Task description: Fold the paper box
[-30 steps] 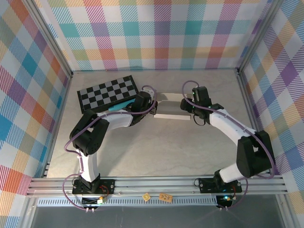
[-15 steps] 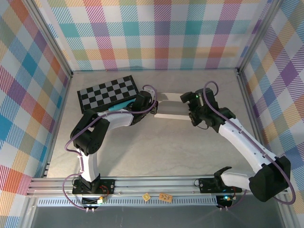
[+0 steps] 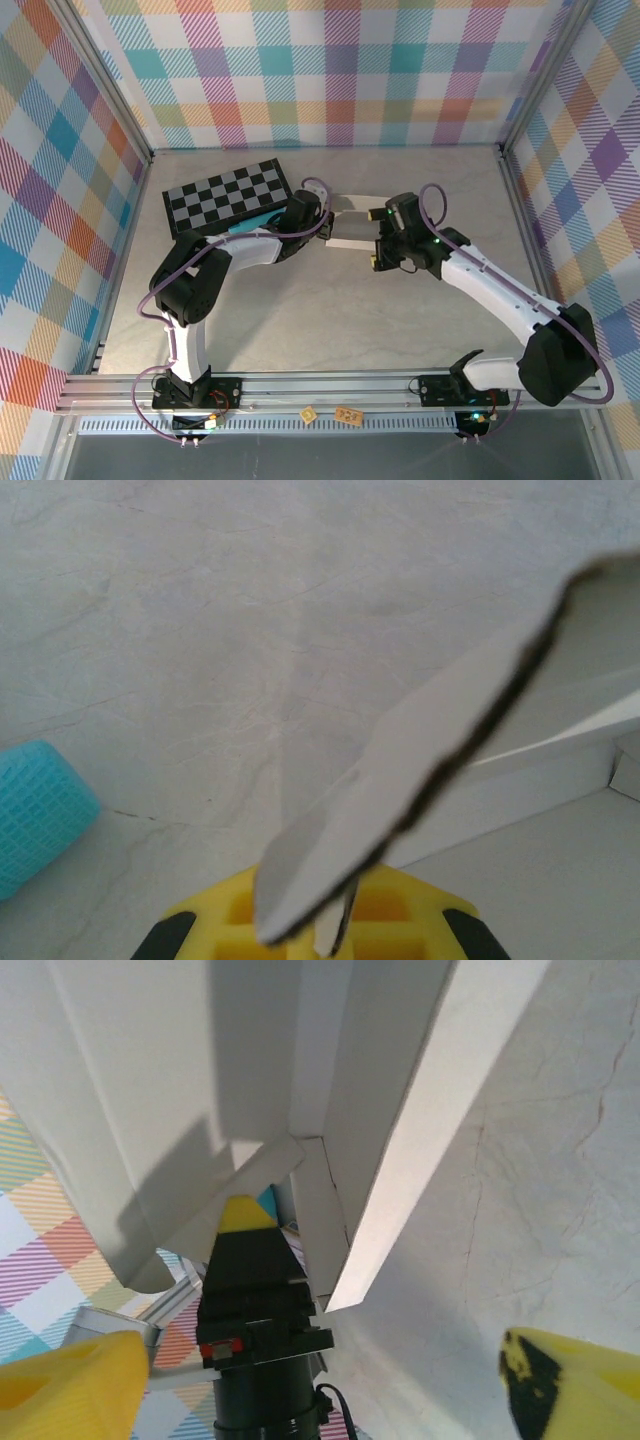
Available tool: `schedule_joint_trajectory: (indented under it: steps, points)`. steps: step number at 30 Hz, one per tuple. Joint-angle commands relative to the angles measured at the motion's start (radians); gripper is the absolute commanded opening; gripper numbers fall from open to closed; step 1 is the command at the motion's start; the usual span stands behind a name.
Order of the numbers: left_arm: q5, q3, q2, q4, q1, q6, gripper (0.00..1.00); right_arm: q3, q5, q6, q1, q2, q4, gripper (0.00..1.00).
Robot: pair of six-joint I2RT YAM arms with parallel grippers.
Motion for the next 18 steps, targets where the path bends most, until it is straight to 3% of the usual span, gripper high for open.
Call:
schedule_joint_trajectory:
  steps: [1,6,14,18]
  points:
    - [0.029,-0.006,0.053,-0.146,-0.017,0.021,0.0,-0.038,0.014,0.029,0.008,0.041,0.043,0.85]
    - [0.033,0.003,0.051,-0.161,-0.017,0.032,0.0,-0.054,0.017,-0.001,0.016,0.083,0.072,0.84]
    - [0.033,-0.001,0.049,-0.165,-0.017,0.054,0.0,-0.054,0.114,-0.049,0.009,0.174,0.249,0.66]
    - [0.031,-0.009,0.044,-0.177,-0.019,0.091,0.0,-0.017,0.133,-0.078,0.007,0.211,0.272,0.65]
